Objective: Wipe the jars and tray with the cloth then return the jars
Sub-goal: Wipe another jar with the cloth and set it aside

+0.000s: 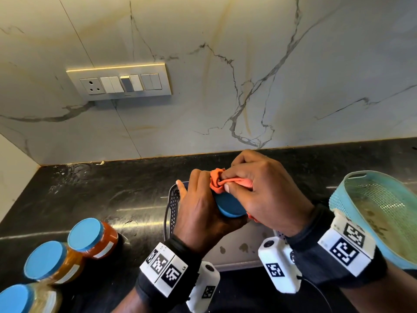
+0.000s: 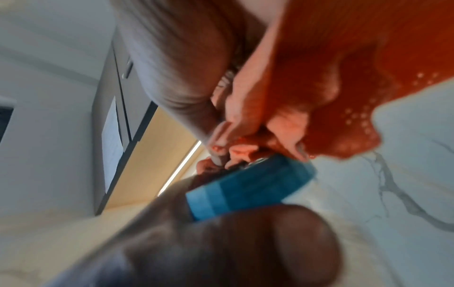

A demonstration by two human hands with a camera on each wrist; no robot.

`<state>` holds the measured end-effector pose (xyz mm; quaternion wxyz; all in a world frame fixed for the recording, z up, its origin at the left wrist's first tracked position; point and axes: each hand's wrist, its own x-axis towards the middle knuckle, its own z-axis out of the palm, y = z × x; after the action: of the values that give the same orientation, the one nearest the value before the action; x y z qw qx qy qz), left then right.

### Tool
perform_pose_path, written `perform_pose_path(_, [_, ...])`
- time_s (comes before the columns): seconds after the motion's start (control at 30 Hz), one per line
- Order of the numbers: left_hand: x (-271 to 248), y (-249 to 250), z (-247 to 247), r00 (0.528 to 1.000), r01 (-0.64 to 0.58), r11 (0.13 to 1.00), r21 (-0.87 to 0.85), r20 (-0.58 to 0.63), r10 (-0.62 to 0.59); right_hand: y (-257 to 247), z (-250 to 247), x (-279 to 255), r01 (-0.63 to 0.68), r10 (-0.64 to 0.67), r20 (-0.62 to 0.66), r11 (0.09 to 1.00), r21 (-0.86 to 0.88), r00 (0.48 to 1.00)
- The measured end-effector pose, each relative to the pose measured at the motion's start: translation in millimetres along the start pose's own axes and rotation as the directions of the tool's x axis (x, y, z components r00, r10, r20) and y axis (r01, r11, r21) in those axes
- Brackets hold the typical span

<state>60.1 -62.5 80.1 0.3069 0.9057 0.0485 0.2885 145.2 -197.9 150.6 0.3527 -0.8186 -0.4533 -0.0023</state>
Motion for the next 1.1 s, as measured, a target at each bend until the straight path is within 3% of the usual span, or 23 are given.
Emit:
perform_pose_path(0.13, [-0.2, -2.1, -5.3, 0.999, -0.046, 0.997, -0.064, -0.023, 0.045, -13.0, -6.2, -4.7, 0.073, -0.074, 0.169, 0.997, 0.01, 0.983])
perform_pose_path(0.27, [-2.2, -6.3, -10.5, 1.0, 0.013, 0.996, -0.09, -0.012, -0.014, -18.9, -19.3, -21.9, 0.145, -0.08, 0.304, 0.969, -0.198, 0.949])
perform_pose_path(0.43, [-0.5, -0.6, -12.7, 0.998, 0.046, 0.995, -0.094, 0.048, -0.041, 7.4, -35.0, -19.7, 0.108, -0.037, 0.188, 0.917, -0.384, 0.982])
perform_pose_path(0.6, [2.2, 6.2, -8.6, 0.993, 0.07, 0.992, -0.105, 0.104, -0.059, 11.6, -21.0, 9.1, 0.11, -0.087, 0.106, 0.965, -0.237, 0.991])
perform_pose_path(0.67, [4.9, 3.2, -11.3, 0.993, 0.085, 0.975, -0.205, 0.094, -0.066, 9.4, -13.5, 15.7, 0.123, -0.11, 0.116, 0.986, -0.112, 0.987])
perform_pose_path(0.73, [7.8, -3.2, -16.3, 0.979, 0.198, 0.914, -0.355, 0.124, -0.164, 14.1, -12.9, 20.0, 0.069, -0.07, 0.1, 0.998, 0.014, 0.993])
perform_pose_path(0.83, [15.5, -8.2, -23.9, 0.914, 0.406, 0.77, -0.492, 0.22, -0.342, 26.9, -16.7, 21.4, -0.032, 0.044, -0.052, 0.979, 0.203, 0.998])
perform_pose_path(0.9, [23.5, -6.4, -28.6, 0.899, 0.438, 0.653, -0.618, 0.282, -0.336, 29.7, -13.5, 17.5, -0.042, 0.088, -0.118, 0.937, 0.347, 0.989])
perform_pose_path(1.0, [33.7, -3.2, -32.9, 0.913, 0.408, 0.526, -0.746, 0.338, -0.227, 28.7, -0.6, 5.1, -0.017, 0.1, -0.181, 0.913, 0.408, 0.978])
perform_pose_path(1.1, [34.5, -3.9, -33.2, 0.884, 0.459, 0.425, -0.78, 0.352, -0.308, 29.7, 4.5, -2.4, 0.045, 0.077, -0.259, 0.899, 0.436, 0.963])
